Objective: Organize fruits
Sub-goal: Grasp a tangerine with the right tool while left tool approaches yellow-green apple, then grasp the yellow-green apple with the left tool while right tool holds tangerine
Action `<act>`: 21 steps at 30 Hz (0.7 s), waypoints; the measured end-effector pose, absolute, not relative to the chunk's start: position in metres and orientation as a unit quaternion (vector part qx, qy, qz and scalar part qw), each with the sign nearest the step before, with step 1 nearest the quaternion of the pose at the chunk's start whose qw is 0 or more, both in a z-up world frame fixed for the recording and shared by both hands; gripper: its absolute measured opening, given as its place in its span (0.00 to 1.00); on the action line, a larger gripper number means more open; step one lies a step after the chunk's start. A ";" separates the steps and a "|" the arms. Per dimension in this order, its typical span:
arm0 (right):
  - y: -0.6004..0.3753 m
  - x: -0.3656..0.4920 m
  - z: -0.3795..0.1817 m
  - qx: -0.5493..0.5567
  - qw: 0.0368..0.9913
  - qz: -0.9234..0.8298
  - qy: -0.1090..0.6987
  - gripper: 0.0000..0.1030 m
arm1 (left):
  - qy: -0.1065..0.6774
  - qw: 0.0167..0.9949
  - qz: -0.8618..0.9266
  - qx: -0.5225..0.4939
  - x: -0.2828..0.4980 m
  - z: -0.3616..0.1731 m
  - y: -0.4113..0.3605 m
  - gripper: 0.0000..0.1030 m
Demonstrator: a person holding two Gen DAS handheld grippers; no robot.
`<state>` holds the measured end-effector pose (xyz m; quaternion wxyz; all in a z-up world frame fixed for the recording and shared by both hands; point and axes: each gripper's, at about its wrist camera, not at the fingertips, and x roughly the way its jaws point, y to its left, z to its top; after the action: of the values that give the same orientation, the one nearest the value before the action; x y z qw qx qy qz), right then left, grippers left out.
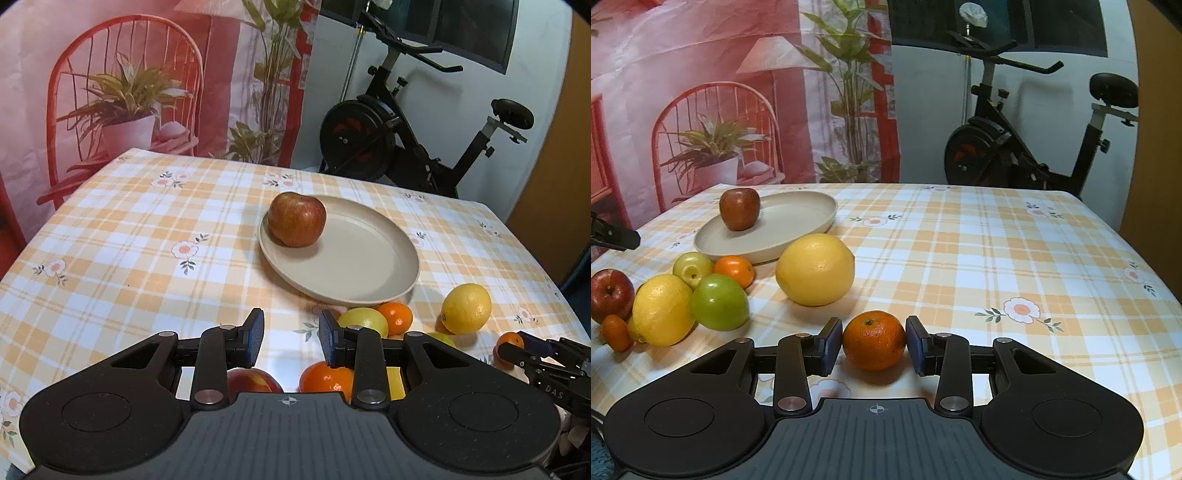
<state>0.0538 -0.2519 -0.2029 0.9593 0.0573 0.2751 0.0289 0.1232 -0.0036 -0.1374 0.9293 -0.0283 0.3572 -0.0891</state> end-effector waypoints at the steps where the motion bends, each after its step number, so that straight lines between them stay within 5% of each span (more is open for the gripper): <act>1: -0.252 0.054 -0.203 0.057 0.960 0.031 0.273 0.34 | 0.360 0.928 -0.091 -0.028 0.124 -0.138 -0.004 0.33; 21: -0.251 0.054 -0.201 0.058 0.961 0.048 0.268 0.34 | 0.423 0.896 -0.138 -0.009 0.128 -0.154 -0.016 0.36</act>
<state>0.0537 -0.2506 -0.2012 0.9605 0.0577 0.2680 0.0477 0.1276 -0.0157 -0.1543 0.8956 -0.0087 0.4229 -0.1375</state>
